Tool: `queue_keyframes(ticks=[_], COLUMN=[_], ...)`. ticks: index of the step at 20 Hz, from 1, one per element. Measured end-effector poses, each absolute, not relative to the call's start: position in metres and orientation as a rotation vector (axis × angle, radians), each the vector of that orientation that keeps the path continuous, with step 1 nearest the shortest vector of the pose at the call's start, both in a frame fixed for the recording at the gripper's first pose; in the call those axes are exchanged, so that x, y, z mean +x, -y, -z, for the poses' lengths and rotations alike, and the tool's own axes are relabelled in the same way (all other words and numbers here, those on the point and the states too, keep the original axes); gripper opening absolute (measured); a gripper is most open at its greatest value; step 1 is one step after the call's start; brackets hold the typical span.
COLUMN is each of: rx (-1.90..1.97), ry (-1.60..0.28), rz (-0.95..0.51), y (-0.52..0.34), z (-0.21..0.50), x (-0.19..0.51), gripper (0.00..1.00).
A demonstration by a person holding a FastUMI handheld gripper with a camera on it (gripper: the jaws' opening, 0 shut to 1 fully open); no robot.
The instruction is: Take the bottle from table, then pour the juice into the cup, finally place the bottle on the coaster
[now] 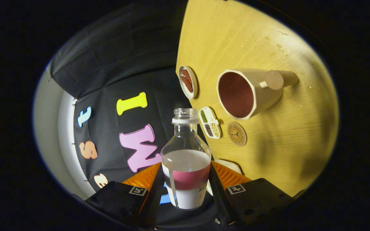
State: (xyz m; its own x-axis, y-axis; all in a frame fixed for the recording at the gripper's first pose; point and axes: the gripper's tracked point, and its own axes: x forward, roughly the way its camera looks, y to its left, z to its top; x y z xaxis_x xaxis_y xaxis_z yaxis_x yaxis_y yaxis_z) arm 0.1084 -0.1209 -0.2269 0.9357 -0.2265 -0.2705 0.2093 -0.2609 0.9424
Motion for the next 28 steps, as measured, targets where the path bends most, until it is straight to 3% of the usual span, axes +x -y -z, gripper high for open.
queue_keyframes(ticks=[20,28], rx=[0.677,-0.218], ry=[0.073,0.109], rz=[0.415,0.333], y=[0.103,0.078], z=[0.127,0.053], x=[0.133,0.175], gripper=[0.74,0.74])
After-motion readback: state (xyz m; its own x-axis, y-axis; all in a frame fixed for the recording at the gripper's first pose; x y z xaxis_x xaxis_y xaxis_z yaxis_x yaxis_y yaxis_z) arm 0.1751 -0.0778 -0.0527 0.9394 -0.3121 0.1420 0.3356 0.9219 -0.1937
